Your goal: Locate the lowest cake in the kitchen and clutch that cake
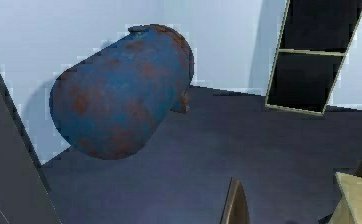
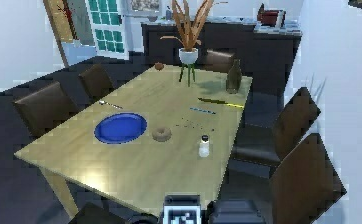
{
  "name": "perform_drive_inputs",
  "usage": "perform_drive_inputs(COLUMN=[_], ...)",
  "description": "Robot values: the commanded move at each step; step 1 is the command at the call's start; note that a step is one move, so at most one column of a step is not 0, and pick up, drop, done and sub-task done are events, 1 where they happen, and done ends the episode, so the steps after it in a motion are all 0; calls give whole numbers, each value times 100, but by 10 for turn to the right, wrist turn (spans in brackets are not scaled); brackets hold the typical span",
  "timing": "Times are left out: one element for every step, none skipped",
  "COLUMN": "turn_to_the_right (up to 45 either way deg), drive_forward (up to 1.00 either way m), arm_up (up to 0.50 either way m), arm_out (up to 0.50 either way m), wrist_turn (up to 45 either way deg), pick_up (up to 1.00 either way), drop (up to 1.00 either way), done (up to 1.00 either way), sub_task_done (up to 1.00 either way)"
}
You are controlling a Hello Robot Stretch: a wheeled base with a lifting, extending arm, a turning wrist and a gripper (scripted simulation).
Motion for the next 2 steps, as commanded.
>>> perform_drive_inputs(turn_to_the_right=[0,0], drive_forward=[0,0], arm_up=[0,0], arm_out=[50,0], wrist_turn=[0,450], pick_up=[0,0], drop=[0,0], done=[0,0], sub_task_done=[0,0])
